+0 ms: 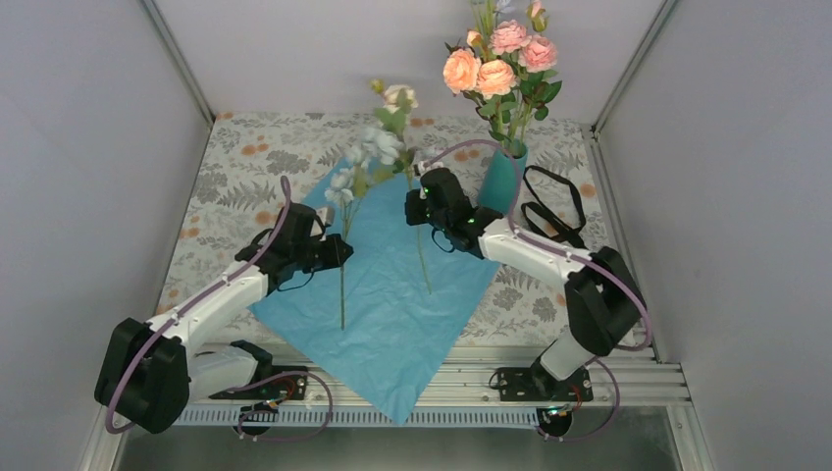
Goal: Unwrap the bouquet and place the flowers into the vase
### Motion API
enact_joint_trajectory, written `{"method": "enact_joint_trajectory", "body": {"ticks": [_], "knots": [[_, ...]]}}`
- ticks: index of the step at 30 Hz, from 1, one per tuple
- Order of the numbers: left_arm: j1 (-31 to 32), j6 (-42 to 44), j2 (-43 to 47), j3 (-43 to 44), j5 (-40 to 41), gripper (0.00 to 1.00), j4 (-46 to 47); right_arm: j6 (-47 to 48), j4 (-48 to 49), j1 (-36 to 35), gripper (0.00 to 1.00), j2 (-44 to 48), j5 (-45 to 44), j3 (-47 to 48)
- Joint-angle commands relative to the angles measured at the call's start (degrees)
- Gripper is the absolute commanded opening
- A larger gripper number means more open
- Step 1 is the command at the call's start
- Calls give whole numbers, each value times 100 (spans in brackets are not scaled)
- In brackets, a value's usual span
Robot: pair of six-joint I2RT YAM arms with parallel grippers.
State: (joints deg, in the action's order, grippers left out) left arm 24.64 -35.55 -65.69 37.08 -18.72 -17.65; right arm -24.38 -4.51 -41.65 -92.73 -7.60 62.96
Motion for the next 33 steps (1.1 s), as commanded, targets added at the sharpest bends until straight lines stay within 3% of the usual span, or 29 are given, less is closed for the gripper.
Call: {"method": "enact_joint_trajectory", "body": {"ticks": [1,8,17,24,28,33], "knots": [[-180,-306,178,-221,350,2,-267,111,241,152,4,558,-614,-97],[-232,-384,233,-199,455,2,-271,540,105,244,4,957,-740,2],[-239,-340,-368,-135,438,3,368,1398,628,238,4,2119,723,-165],[-232,-413,-1154,-74,401,4,957,1818,455,245,4,2698,491,257],[-228,-441,-1439,-113,276,17,1085,2197,527,265,4,2810,-81,466],[-226,-347,-1184,-104,424,48,786,2767,986,553,4,2831,-581,591]]}}
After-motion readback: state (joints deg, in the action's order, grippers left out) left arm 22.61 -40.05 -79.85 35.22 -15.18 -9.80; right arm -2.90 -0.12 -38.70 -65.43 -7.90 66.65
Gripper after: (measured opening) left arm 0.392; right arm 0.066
